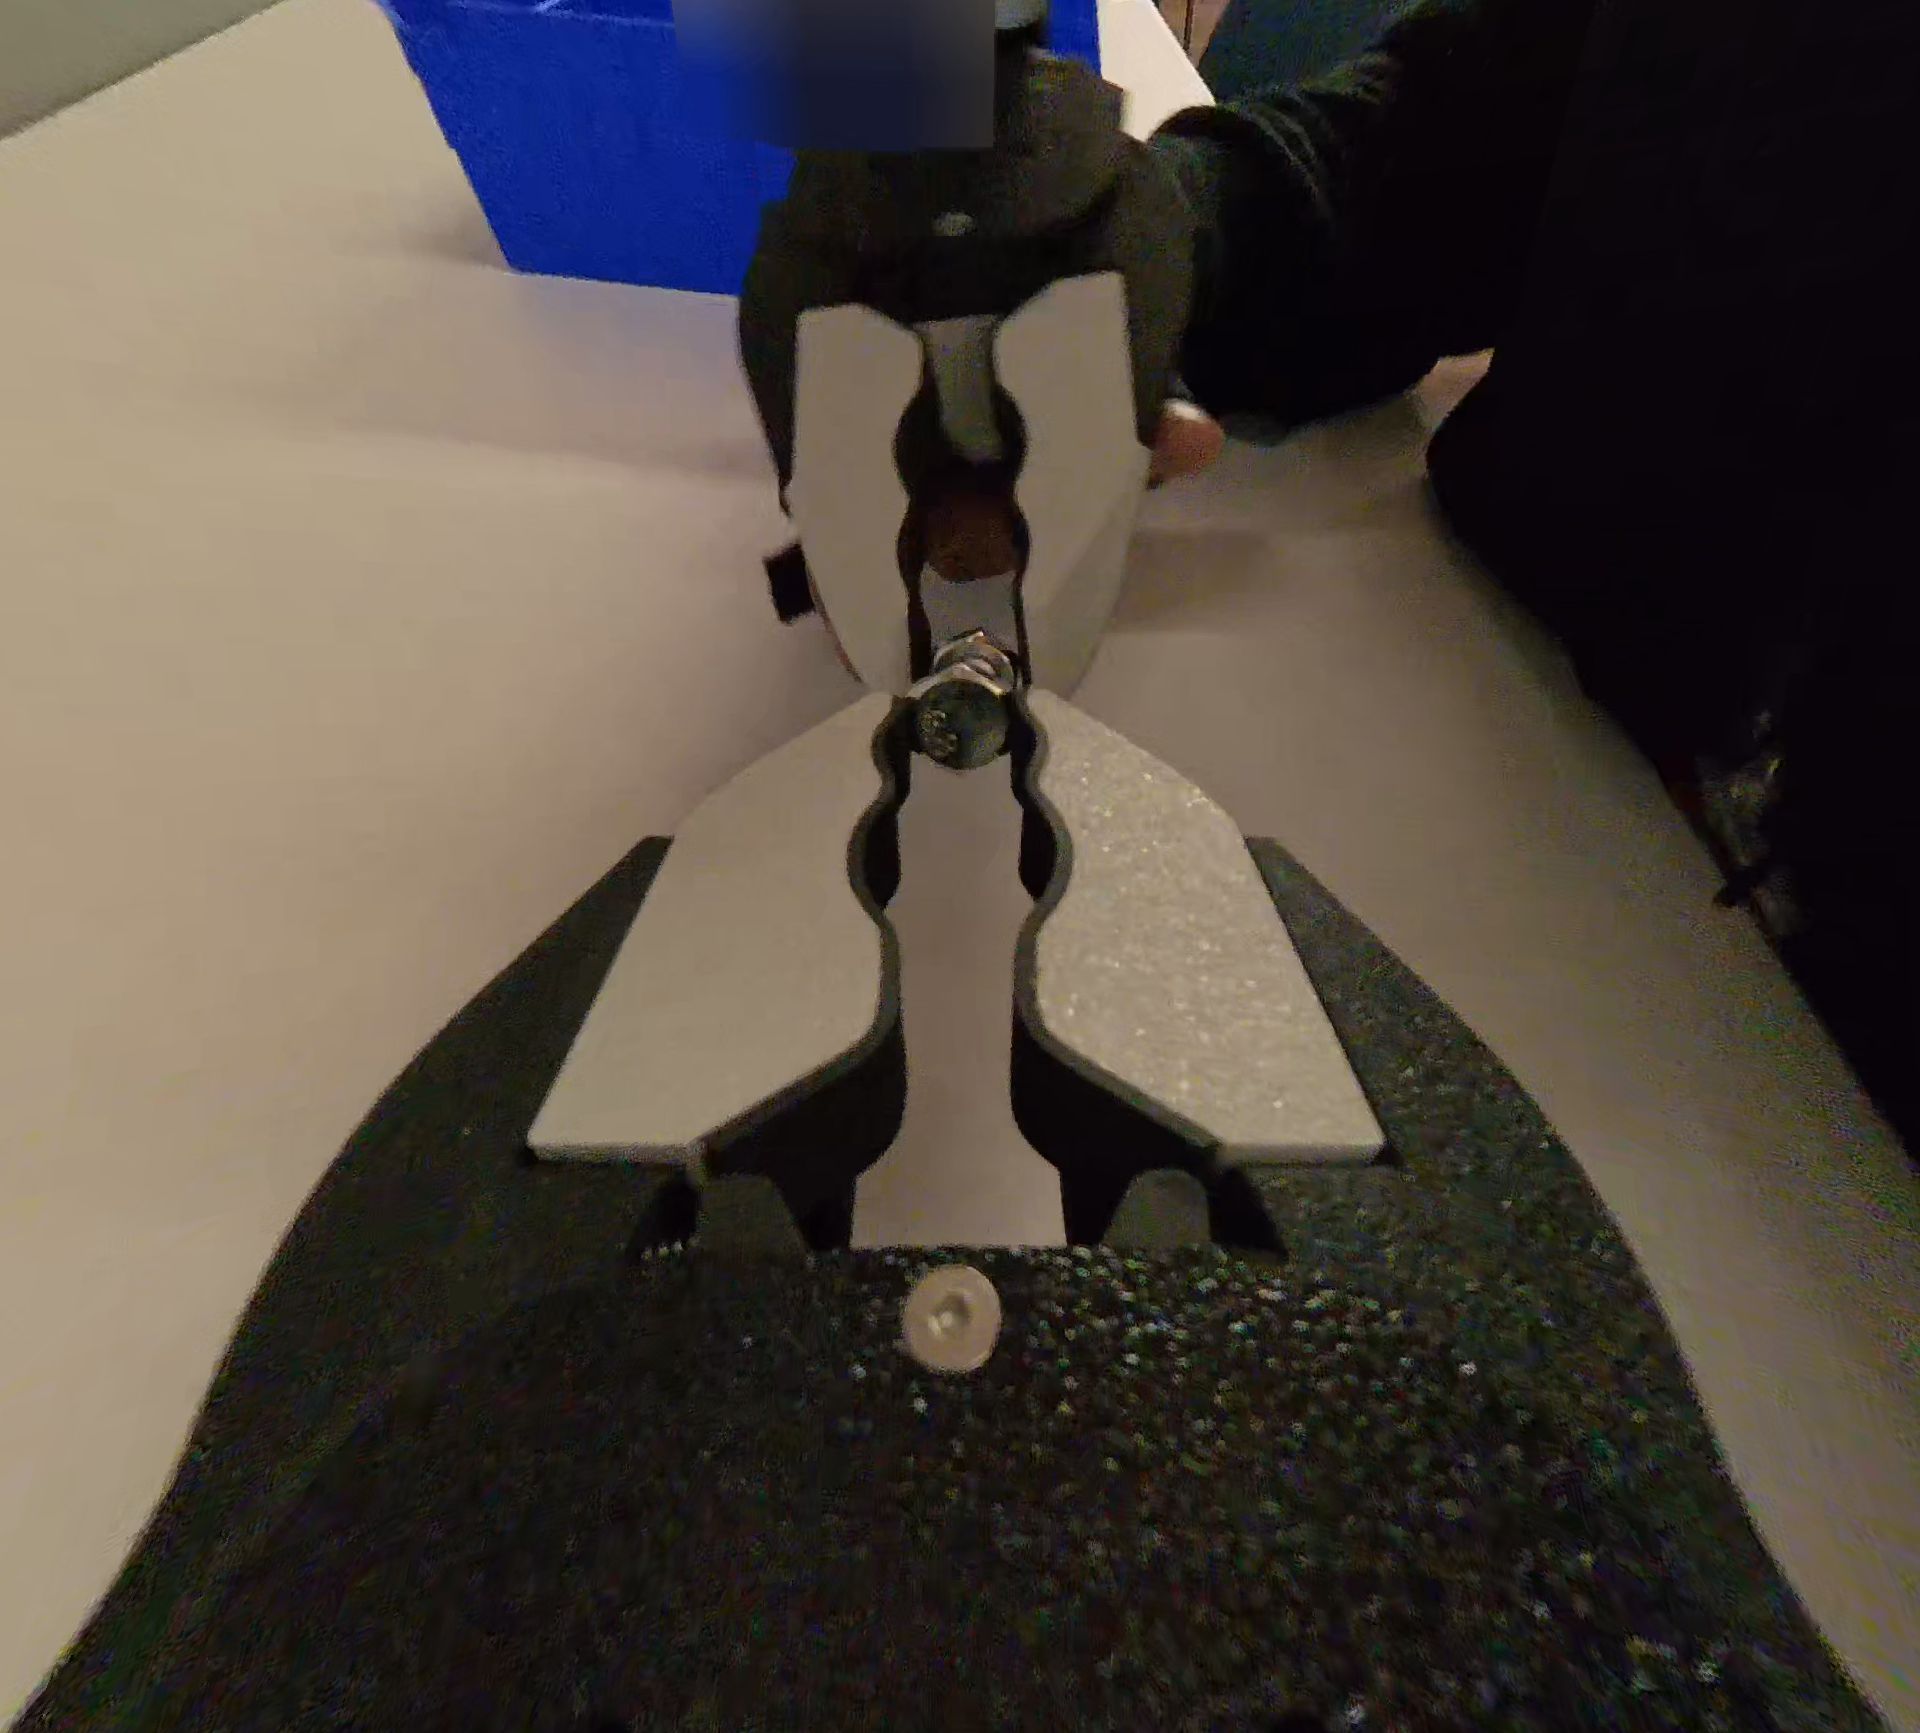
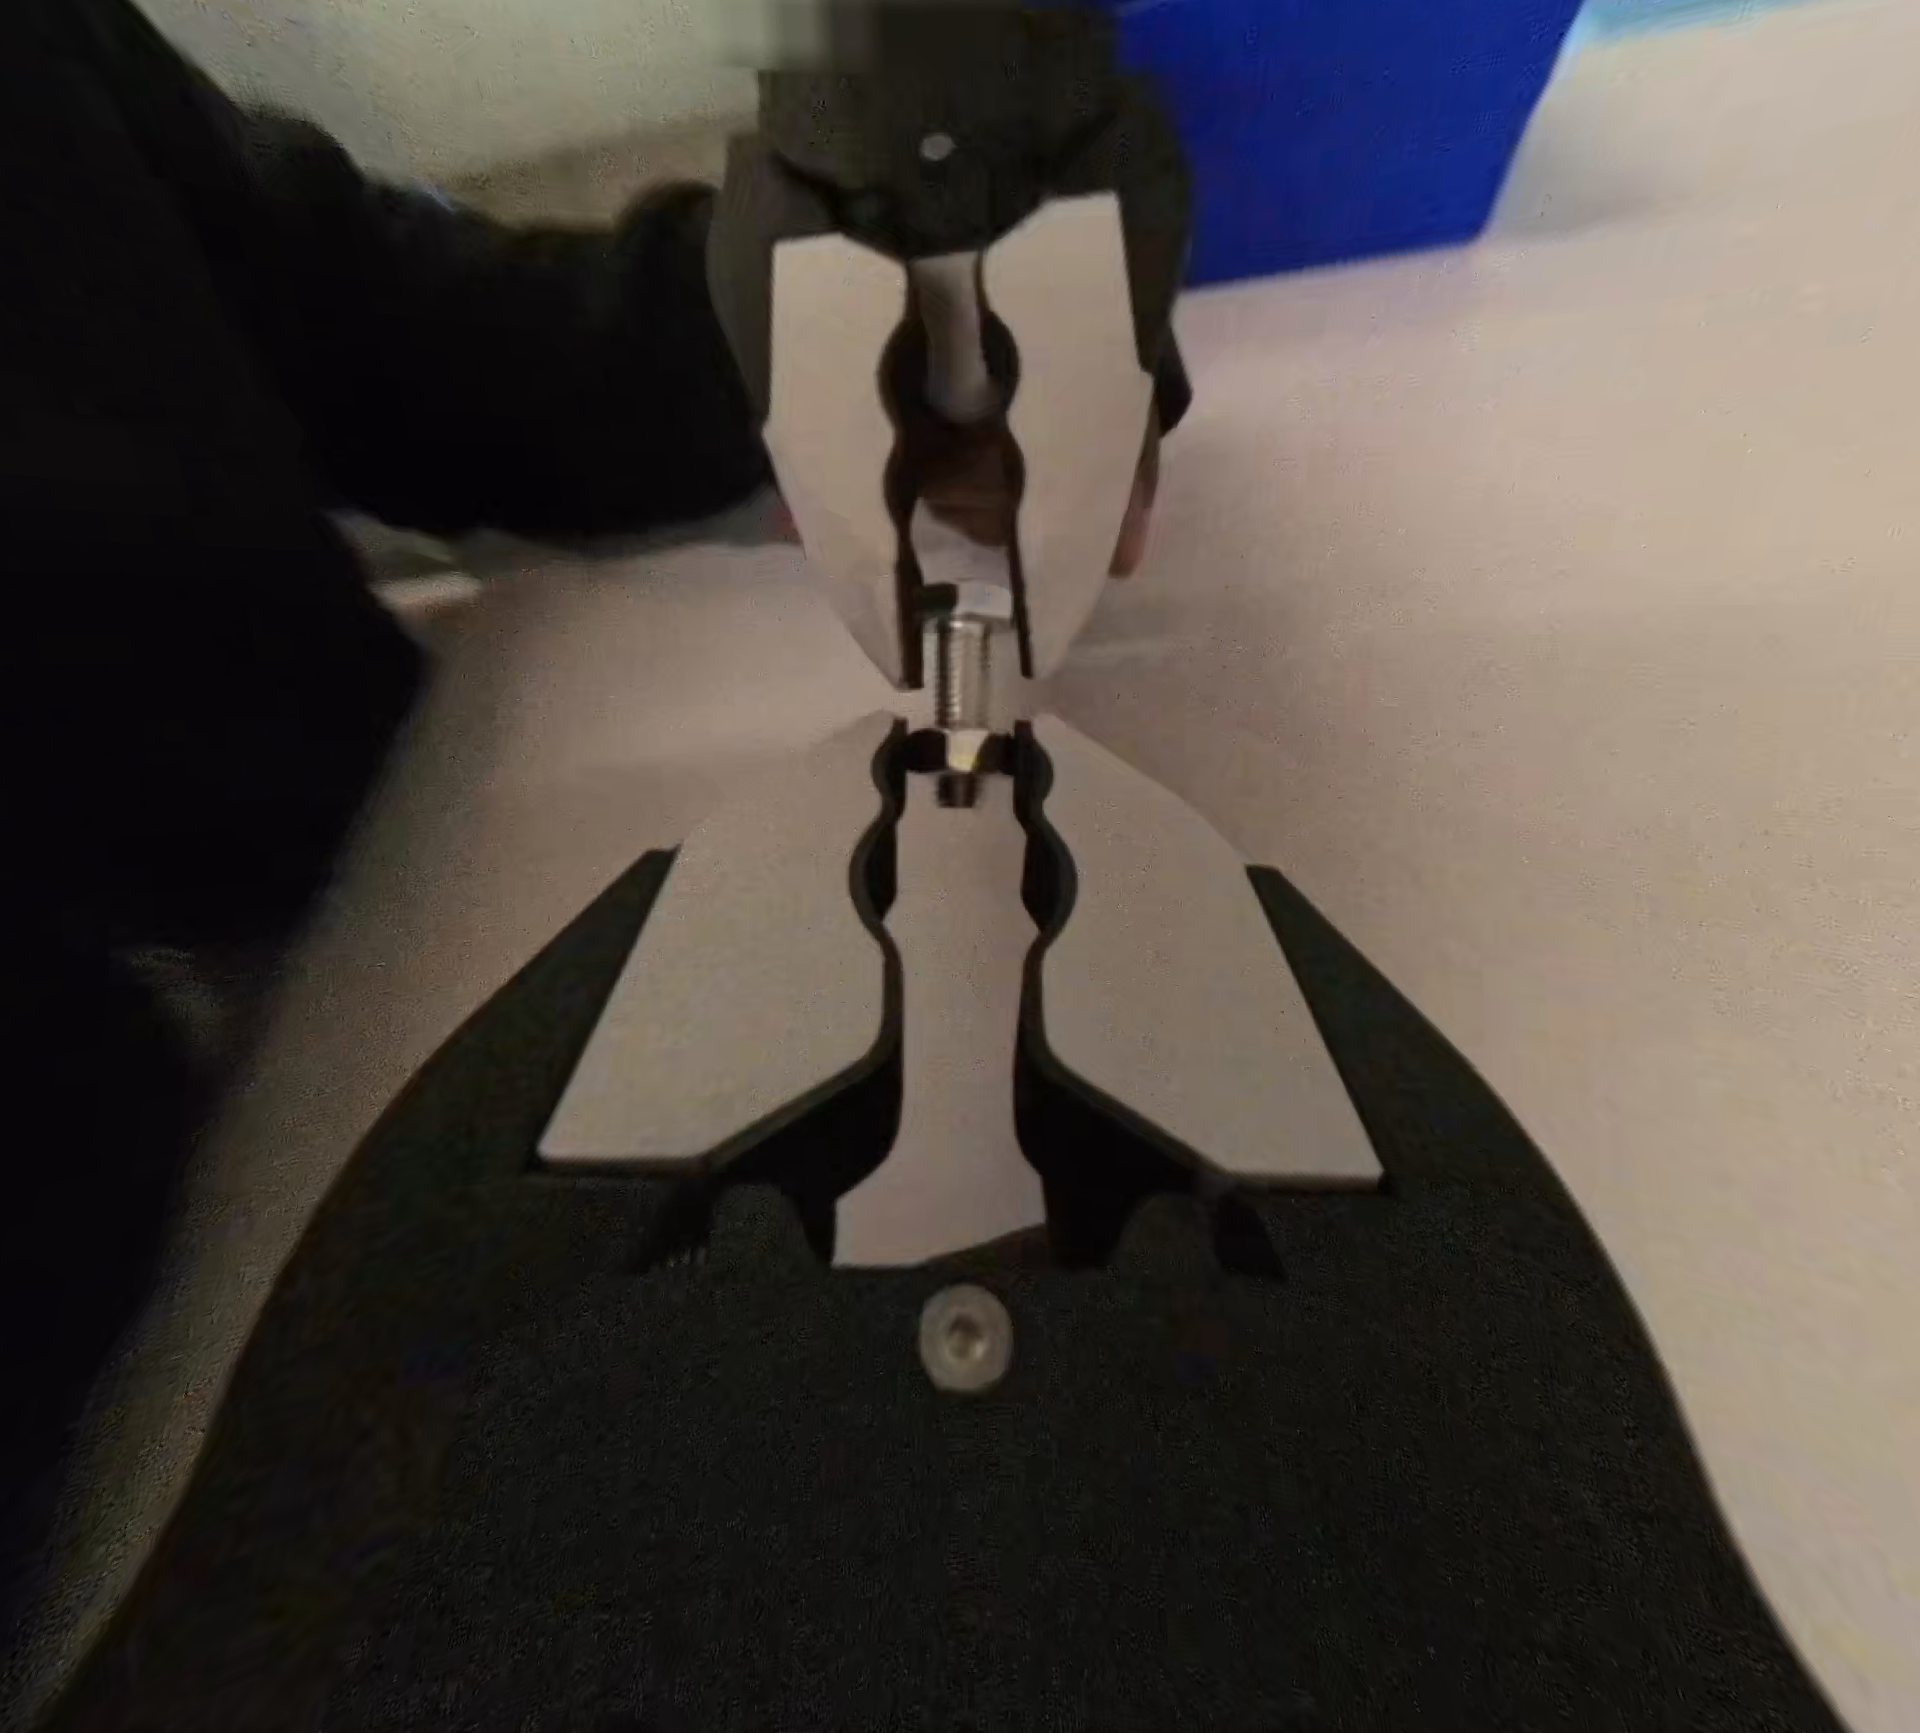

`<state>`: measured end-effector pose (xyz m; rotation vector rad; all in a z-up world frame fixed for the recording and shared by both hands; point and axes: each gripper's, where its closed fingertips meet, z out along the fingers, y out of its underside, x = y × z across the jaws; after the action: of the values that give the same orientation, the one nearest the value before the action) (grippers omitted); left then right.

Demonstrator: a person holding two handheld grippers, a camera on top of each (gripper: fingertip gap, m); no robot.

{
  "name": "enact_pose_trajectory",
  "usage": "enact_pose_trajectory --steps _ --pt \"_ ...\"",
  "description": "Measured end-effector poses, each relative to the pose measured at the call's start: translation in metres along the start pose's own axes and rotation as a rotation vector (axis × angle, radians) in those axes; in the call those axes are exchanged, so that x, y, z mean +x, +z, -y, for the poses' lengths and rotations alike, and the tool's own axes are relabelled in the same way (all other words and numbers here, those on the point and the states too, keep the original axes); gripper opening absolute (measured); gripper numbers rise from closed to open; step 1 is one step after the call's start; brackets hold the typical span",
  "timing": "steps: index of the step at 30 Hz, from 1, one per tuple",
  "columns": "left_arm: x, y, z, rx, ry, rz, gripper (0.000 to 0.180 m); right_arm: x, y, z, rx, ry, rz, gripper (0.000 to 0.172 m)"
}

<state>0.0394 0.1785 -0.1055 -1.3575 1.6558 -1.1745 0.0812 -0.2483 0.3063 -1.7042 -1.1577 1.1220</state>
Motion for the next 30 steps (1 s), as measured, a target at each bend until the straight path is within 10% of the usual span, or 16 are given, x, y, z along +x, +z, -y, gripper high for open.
enact_pose_trajectory --steps 4,12,30 --pt "0.001 0.002 0.006 0.023 0.041 0.02 0.017 -0.003 -0.006 0.011 0.111 0.231 0.164 0.031" --pt "-0.022 -0.015 0.023 0.243 -0.302 -0.001 0.017 0.022 -0.007 0.022 0.086 -0.545 -0.384 0.048" --pt "-0.03 -0.01 0.041 0.473 -0.487 -0.03 0.017 0.023 -0.021 0.046 0.196 -0.856 -0.742 0.031"
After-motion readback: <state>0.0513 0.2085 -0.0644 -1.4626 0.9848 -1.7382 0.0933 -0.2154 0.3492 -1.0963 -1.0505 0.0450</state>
